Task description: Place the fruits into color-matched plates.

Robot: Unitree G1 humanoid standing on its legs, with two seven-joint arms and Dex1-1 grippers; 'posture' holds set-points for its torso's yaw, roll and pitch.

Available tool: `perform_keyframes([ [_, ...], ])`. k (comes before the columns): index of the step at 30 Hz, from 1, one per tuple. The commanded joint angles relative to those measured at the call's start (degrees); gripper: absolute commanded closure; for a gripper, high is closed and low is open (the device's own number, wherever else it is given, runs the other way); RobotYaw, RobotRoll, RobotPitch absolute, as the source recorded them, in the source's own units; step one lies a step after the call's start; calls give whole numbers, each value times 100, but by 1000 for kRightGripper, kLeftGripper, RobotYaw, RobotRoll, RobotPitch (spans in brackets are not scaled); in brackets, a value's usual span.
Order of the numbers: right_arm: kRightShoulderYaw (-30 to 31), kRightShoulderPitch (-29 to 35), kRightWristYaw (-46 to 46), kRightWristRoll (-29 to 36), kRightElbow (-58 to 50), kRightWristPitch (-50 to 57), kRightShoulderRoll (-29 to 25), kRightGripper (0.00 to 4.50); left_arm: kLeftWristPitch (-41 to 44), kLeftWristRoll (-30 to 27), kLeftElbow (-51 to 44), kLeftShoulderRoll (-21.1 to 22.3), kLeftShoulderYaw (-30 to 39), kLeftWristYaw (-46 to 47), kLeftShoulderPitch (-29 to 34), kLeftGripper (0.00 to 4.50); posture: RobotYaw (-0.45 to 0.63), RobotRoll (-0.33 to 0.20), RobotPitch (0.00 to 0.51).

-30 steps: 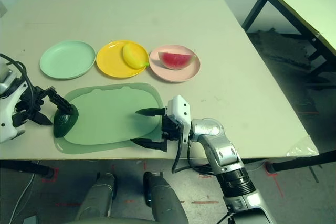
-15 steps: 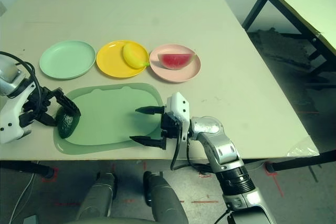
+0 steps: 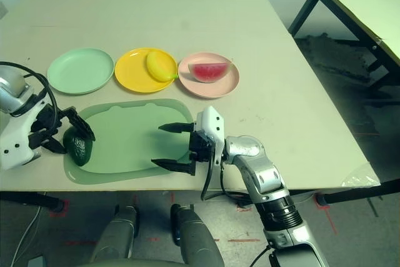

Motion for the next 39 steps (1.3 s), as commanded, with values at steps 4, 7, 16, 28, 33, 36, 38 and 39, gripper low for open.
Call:
perform_keyframes([
  [4, 93, -19, 106, -72, 10, -120, -55, 23, 636, -35, -428, 196, 30, -63, 117, 0, 8, 0, 200],
  [7, 82, -29, 126, -81, 20, -132, -58, 23, 826, -16, -504, 239, -9, -63, 131, 0, 7, 0, 199],
  [16, 89, 6, 151, -77, -37, -142, -101, 23, 936, 190, -472, 173, 74, -63, 182, 0, 2, 0, 199],
  [28, 125, 14, 145, -96, -84, -161, -121, 23, 715, 503, -237, -31, 331, -63, 224, 0, -2, 0, 198],
  [33, 121, -2, 127, -85, -121, -136, -124, 23, 485, 724, -55, -134, 382, -63, 193, 0, -6, 0, 201],
  [36, 115, 9, 125, -87, -139, -135, -140, 23, 442, 767, -16, -184, 415, -63, 199, 0, -8, 0, 202],
  [38, 114, 24, 125, -89, -154, -133, -153, 23, 439, 813, 16, -207, 434, -63, 205, 0, -12, 0, 203],
  [39, 112, 32, 123, -88, -163, -131, -159, 0, 453, 829, 30, -218, 449, -63, 209, 386, -12, 0, 203],
])
